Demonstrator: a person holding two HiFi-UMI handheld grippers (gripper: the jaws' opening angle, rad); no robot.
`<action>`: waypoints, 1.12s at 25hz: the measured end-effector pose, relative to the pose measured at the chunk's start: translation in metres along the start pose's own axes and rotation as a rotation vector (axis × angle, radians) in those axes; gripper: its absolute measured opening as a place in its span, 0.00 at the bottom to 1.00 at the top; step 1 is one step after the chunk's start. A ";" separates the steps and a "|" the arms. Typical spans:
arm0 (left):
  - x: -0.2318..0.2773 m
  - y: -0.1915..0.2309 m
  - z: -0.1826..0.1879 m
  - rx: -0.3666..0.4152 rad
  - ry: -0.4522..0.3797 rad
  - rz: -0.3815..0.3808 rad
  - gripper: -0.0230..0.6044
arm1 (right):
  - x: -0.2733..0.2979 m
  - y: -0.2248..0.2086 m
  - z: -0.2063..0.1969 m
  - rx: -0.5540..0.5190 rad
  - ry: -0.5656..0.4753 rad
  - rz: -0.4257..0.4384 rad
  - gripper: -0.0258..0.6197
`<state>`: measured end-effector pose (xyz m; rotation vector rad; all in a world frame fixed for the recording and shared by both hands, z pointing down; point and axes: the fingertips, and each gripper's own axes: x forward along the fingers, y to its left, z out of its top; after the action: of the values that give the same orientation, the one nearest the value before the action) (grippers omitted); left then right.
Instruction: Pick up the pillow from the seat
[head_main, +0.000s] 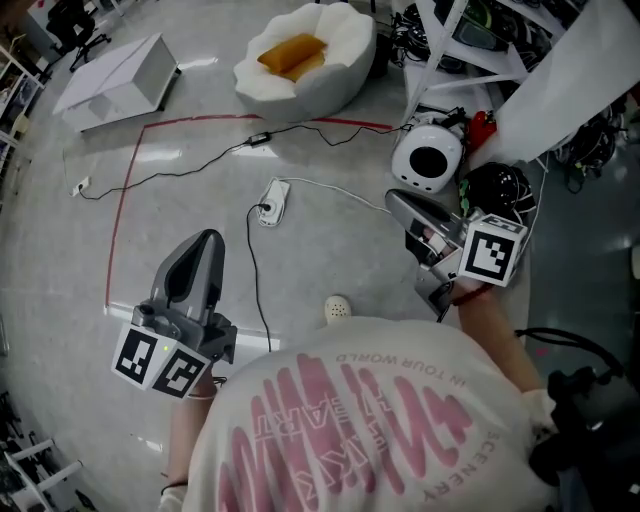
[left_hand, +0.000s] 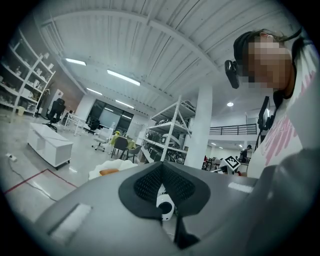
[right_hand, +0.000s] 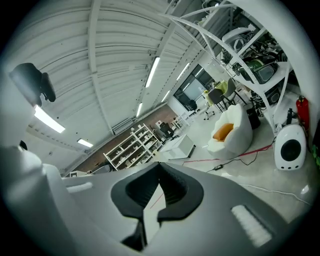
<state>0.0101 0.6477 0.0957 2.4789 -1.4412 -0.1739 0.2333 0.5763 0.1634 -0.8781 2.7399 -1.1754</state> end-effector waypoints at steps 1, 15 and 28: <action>0.007 0.001 -0.001 -0.001 -0.003 0.003 0.07 | 0.002 -0.006 0.003 0.002 0.006 0.004 0.05; 0.066 0.018 -0.020 -0.049 0.028 -0.005 0.07 | 0.020 -0.059 0.028 -0.010 0.027 -0.039 0.05; 0.098 0.064 -0.024 -0.081 0.074 0.017 0.07 | 0.054 -0.087 0.042 0.025 0.039 -0.059 0.05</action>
<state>0.0113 0.5374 0.1401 2.3826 -1.3965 -0.1328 0.2399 0.4727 0.2020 -0.9499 2.7408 -1.2472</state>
